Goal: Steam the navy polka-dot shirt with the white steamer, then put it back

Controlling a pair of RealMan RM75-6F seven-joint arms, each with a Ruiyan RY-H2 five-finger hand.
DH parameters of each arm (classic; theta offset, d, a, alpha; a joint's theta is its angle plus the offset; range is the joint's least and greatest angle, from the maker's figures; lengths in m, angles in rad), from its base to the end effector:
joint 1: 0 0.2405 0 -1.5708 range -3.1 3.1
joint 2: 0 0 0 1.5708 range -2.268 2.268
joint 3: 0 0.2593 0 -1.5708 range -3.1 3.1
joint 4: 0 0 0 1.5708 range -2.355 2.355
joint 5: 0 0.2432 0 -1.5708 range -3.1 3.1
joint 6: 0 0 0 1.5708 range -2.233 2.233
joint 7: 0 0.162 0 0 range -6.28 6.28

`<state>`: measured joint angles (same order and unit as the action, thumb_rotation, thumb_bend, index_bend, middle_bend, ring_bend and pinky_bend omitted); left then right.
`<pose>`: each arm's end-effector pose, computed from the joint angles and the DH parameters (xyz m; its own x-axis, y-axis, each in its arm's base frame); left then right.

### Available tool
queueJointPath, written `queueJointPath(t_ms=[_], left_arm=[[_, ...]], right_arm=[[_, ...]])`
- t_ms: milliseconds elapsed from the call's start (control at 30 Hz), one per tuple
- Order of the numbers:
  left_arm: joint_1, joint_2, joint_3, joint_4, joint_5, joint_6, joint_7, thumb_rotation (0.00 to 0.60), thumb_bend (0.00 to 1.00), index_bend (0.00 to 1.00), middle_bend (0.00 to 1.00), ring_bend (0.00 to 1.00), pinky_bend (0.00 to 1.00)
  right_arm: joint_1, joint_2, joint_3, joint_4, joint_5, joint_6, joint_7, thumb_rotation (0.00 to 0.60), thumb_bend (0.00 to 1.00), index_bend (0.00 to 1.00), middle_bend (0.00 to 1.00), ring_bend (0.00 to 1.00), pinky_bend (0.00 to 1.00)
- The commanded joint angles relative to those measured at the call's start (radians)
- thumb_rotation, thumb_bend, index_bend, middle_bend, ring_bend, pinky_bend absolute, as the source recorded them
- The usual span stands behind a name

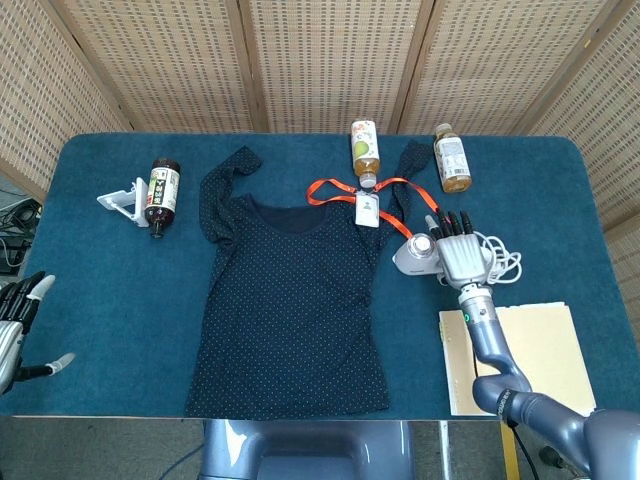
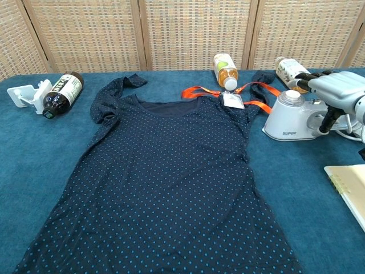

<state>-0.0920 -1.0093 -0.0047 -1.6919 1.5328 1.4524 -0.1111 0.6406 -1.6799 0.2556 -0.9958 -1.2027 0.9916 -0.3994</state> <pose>-0.3201 0.1922 0.1445 0.3254 0.0790 0.9423 0.9455 -0.0373 -0.3234 -0.2534 -0.4210 -0.0224 0.6658 -0.0674 0.7431 -0.7433 -0.1470 0.6526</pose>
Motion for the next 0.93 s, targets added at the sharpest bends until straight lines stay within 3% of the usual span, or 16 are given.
queueJointPath(t_ms=[33,433,667,933], left_arm=[[0.007,0.004,0.005,0.001,0.015,0.016,-0.008,0.6,0.0,0.0,0.0,0.0,0.0],[0.059,0.005,0.018,0.008,0.081,0.133,0.003,0.6,0.0,0.0,0.0,0.0,0.0],[0.082,-0.004,0.026,0.015,0.116,0.18,0.036,0.6,0.0,0.0,0.0,0.0,0.0],[0.096,-0.009,0.031,0.023,0.133,0.205,0.033,0.6,0.0,0.0,0.0,0.0,0.0]], right_arm=[[-0.054,0.132,-0.024,-0.224,-0.003,0.053,-0.072,0.6,0.0,0.0,0.0,0.0,0.0],[-0.239,0.386,-0.107,-0.606,-0.167,0.32,0.03,0.6,0.0,0.0,0.0,0.0,0.0],[-0.36,0.457,-0.163,-0.665,-0.271,0.5,0.115,0.6,0.0,0.0,0.0,0.0,0.0],[-0.434,0.521,-0.187,-0.669,-0.311,0.586,0.158,0.6,0.0,0.0,0.0,0.0,0.0]])
